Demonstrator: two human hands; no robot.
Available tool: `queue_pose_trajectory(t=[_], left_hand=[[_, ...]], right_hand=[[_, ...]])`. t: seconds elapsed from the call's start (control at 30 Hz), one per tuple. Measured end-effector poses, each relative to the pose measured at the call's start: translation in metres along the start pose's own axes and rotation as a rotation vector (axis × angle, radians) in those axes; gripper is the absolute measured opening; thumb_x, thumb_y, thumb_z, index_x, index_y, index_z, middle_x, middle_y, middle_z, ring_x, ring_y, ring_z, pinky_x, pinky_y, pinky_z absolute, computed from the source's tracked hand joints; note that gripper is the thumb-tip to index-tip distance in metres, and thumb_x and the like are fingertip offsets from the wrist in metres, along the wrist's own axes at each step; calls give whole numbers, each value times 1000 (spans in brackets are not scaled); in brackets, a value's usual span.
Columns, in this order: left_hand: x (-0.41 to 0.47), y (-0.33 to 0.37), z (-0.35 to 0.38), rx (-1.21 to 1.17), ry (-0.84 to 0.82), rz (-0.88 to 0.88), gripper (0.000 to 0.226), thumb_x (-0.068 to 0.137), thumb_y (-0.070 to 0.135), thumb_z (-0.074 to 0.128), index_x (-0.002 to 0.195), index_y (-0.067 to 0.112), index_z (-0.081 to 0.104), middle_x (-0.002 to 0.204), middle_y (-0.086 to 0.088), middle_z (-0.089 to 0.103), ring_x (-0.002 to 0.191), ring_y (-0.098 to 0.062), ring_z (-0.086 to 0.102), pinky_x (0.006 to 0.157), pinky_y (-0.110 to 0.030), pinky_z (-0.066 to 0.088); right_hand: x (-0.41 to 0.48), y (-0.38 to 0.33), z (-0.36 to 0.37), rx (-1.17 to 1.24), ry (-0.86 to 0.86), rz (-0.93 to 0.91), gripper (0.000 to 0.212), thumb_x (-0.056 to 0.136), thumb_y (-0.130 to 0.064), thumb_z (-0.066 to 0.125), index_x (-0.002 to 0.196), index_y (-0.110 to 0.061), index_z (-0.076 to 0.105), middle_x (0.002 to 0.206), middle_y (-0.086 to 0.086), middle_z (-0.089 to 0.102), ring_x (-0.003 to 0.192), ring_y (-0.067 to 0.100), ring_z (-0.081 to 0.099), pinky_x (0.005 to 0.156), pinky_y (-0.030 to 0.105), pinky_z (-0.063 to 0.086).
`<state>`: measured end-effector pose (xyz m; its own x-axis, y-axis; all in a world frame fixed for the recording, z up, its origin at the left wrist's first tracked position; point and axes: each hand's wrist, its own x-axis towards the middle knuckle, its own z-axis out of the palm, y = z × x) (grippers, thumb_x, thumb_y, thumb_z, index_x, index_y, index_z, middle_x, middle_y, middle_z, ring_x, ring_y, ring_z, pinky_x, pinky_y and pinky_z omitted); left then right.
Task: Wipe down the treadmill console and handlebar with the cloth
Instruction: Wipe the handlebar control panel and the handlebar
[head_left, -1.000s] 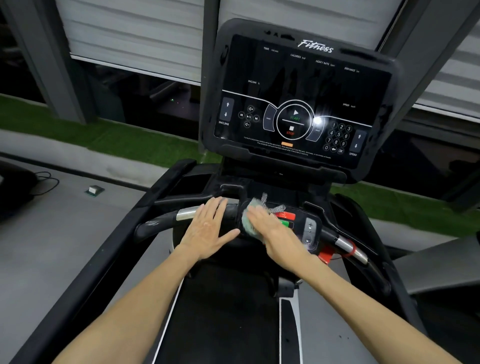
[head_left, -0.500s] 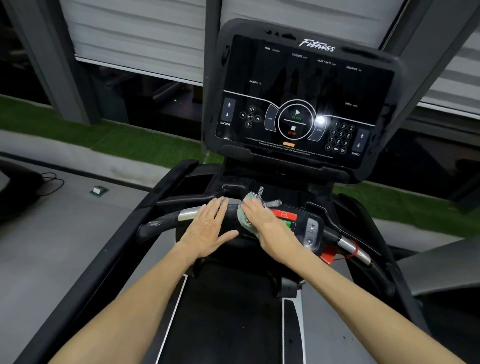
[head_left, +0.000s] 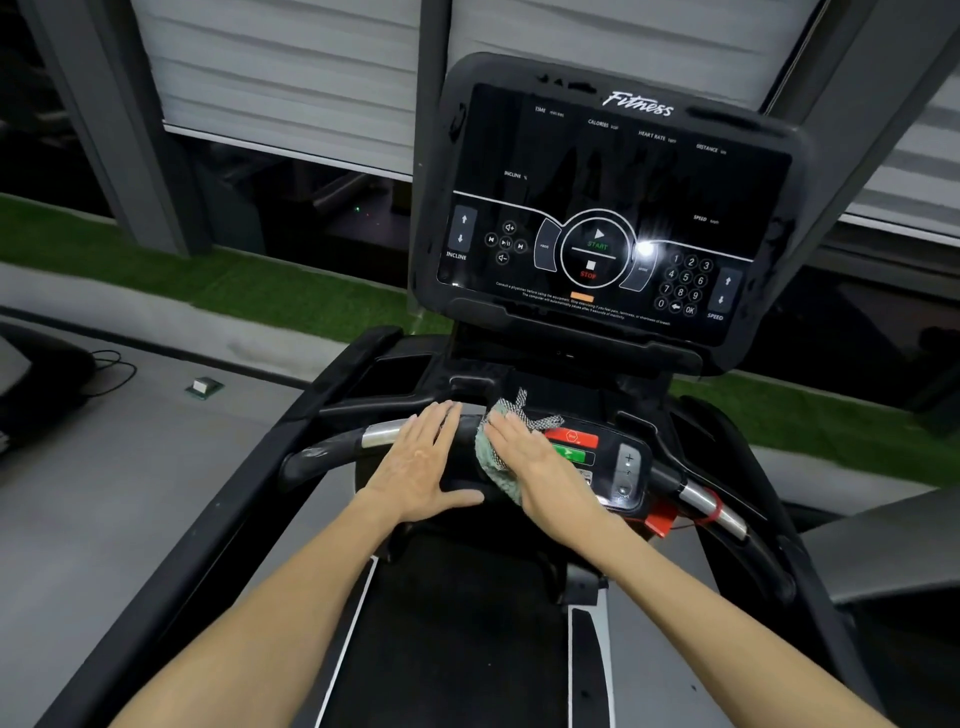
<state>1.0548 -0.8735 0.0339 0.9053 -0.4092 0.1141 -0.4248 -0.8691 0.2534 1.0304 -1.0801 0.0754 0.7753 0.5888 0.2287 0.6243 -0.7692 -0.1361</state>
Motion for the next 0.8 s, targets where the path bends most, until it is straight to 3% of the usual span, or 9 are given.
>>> queue_pose_trajectory(t=[0.07, 0.17, 0.27, 0.37, 0.43, 0.5, 0.57, 0.63, 0.8], left_hand=[[0, 0, 0, -31, 13, 0, 125, 64, 91, 20, 155, 10, -7, 165, -10, 0, 152, -22, -4, 116, -31, -11], [0, -4, 0, -76, -5, 12, 132, 58, 98, 3, 156, 10, -5, 165, -9, 0, 152, -23, -4, 118, -32, -9], [4, -3, -3, -175, -46, -36, 112, 74, 88, 9, 156, 13, -3, 165, -4, -2, 152, -17, -6, 118, -31, -9], [6, 4, -4, -288, -13, -133, 70, 101, 54, 23, 157, 18, 1, 166, 1, 0, 151, -10, -7, 118, -28, -10], [6, 4, -1, -276, 1, -134, 65, 104, 48, 24, 157, 18, 1, 166, 1, 0, 151, -10, -7, 119, -28, -11], [5, 2, 1, -238, -4, -113, 66, 104, 49, 25, 157, 18, 0, 166, 1, 0, 151, -11, -7, 119, -28, -10], [4, -1, 2, -216, -4, -105, 70, 101, 53, 22, 157, 18, 0, 166, 1, 0, 151, -12, -7, 119, -29, -10], [4, -1, 3, -224, -7, -103, 73, 97, 55, 19, 157, 18, 1, 166, 1, 1, 151, -12, -6, 120, -30, -9], [3, 2, 2, -237, 15, -116, 68, 101, 50, 22, 157, 17, 2, 165, 0, 3, 151, -12, -5, 118, -28, -10]], right_hand=[[-14, -4, 4, 6, 4, -45, 66, 90, 3, 51, 150, -7, 25, 159, 5, 20, 147, 16, 10, 119, 30, 11], [-34, -1, 14, -57, -30, -84, 79, 78, 7, 67, 148, -10, 34, 154, 5, 33, 144, 16, 23, 116, 34, 24], [-44, 7, 16, -89, -61, -112, 84, 74, 8, 68, 148, -13, 33, 154, 3, 33, 144, 18, 27, 114, 37, 32], [-34, 8, -3, -106, -35, -166, 63, 81, -2, 40, 144, -9, 41, 151, 7, 39, 141, 20, 32, 110, 42, 38], [-18, 4, -14, -42, -17, -80, 68, 80, -19, 20, 143, -4, 41, 152, 10, 35, 142, 20, 26, 115, 38, 27], [-2, 7, -10, 3, 50, 27, 71, 80, -20, 12, 147, -4, 33, 156, 9, 24, 144, 16, 14, 120, 35, 17], [4, 5, 0, 14, 62, 87, 65, 86, -2, 27, 151, -8, 23, 159, 5, 14, 147, 15, 4, 120, 41, 16], [-10, -1, 10, 18, 8, 53, 76, 84, 10, 42, 152, -12, 18, 160, 1, 10, 146, 11, -2, 121, 39, 13], [-29, 1, 9, 4, -38, -73, 64, 90, -8, 60, 148, -14, 34, 156, 2, 30, 145, 15, 21, 117, 37, 25]])
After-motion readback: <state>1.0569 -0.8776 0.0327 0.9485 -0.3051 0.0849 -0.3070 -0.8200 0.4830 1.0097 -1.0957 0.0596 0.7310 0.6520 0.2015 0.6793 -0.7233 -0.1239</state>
